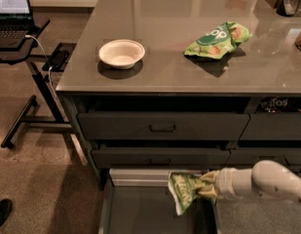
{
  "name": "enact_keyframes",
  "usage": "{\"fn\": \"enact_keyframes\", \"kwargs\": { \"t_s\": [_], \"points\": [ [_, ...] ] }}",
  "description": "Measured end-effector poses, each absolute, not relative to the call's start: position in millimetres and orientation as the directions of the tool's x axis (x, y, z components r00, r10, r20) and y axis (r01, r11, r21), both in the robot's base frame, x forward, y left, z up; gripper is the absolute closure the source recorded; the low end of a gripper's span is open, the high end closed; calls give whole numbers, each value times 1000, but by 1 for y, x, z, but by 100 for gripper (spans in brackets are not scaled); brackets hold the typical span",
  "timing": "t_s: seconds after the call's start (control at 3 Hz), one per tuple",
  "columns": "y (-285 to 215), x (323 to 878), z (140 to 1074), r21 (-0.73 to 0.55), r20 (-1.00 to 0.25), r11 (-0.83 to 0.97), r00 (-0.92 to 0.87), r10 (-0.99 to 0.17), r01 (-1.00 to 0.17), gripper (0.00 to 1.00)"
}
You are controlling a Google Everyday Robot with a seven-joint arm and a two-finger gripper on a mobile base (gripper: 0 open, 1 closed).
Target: Pick green jalapeno chip bag from bottom drawer and place on counter
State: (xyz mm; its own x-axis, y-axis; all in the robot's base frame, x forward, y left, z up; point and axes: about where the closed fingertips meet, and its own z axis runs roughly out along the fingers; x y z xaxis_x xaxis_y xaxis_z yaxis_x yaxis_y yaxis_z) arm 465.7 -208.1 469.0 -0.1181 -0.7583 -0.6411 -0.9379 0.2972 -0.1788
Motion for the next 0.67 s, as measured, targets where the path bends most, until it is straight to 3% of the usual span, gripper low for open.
{"fn": "enact_keyframes", "kwargs": {
  "t_s": [0.67],
  "points": [
    [-214, 473, 500, -239, -612, 283, -82, -787, -929, 100]
  ]
}}
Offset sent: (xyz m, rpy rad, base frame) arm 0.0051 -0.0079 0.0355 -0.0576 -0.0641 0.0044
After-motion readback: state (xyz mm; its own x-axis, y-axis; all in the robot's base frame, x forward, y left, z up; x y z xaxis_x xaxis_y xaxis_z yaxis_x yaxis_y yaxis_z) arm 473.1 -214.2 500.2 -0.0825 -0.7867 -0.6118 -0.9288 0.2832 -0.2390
